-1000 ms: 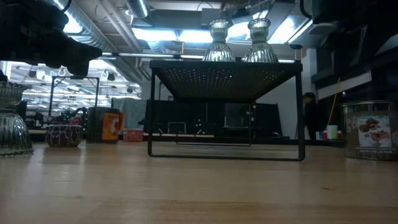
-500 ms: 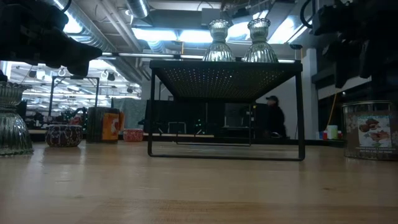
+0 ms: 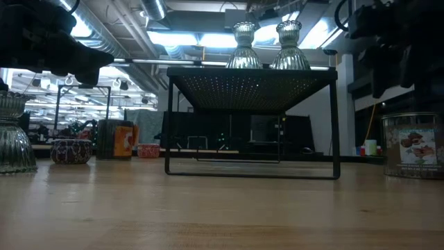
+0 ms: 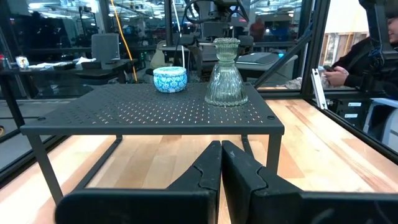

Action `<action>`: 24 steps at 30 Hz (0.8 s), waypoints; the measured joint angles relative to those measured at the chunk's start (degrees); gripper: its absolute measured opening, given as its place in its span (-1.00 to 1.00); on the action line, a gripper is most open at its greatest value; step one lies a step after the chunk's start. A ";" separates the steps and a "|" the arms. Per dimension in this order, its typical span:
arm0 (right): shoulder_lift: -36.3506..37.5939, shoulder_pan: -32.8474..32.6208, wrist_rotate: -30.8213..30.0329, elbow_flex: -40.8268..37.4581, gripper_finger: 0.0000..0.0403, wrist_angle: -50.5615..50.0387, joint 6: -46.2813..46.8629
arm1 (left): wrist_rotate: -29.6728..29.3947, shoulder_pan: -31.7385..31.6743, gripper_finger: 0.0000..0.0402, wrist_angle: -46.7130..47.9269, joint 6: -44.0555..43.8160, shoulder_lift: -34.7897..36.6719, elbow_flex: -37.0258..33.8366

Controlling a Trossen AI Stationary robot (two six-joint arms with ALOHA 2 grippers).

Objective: Pick & Place candle stick holders
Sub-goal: Put the brown scented candle on the shelf

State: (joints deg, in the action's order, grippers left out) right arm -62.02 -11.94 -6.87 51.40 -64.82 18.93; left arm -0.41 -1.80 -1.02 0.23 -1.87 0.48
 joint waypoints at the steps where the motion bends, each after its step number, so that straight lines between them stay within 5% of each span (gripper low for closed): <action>1: 0.00 0.00 0.03 0.00 0.99 0.00 -0.54 | -0.01 0.00 -0.97 0.00 -0.02 0.00 0.00; 24: 2.06 -0.04 1.10 0.02 0.99 -3.55 -0.72 | 0.01 -0.02 -0.97 0.00 0.00 0.00 -0.01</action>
State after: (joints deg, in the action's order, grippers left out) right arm -59.96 -11.99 -5.76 51.42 -68.36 18.22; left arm -0.40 -1.82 -1.01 0.23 -1.87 0.47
